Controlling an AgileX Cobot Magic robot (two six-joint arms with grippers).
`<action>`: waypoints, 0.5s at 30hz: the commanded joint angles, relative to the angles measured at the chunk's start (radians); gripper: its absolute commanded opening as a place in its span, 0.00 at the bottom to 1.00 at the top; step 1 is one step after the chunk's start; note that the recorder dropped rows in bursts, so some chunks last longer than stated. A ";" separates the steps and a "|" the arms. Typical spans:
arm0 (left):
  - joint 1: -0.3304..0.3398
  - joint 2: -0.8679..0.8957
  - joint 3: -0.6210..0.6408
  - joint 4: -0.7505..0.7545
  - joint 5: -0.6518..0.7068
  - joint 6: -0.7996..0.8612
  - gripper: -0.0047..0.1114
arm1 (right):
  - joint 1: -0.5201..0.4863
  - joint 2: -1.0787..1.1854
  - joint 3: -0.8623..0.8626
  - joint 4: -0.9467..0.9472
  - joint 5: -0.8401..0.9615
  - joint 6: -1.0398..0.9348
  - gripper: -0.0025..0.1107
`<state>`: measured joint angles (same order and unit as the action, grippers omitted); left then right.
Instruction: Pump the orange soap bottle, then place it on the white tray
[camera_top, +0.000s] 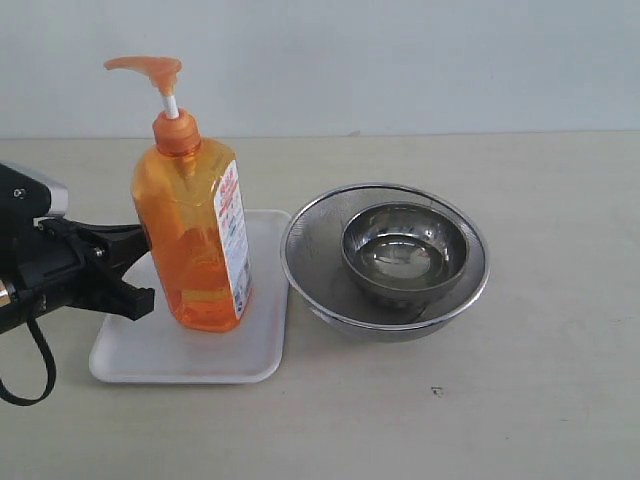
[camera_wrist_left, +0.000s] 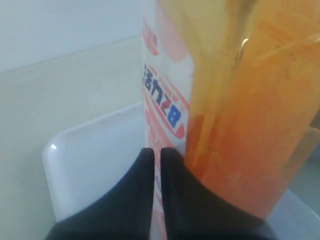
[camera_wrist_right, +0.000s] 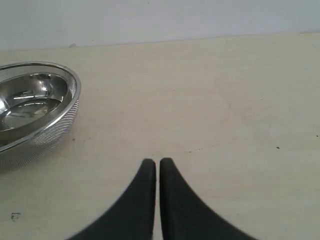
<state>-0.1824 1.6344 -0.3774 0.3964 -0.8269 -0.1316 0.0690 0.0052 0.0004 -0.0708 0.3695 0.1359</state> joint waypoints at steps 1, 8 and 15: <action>0.000 0.002 0.005 0.039 -0.003 -0.032 0.08 | 0.000 -0.005 0.000 -0.007 -0.014 -0.003 0.02; 0.000 0.000 0.005 0.061 0.008 -0.089 0.08 | 0.000 -0.005 0.000 -0.007 -0.014 -0.003 0.02; -0.002 -0.021 0.005 0.117 0.015 -0.116 0.08 | 0.000 -0.005 0.000 -0.007 -0.014 -0.003 0.02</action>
<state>-0.1824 1.6300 -0.3774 0.4963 -0.8157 -0.2343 0.0690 0.0052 0.0004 -0.0708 0.3695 0.1359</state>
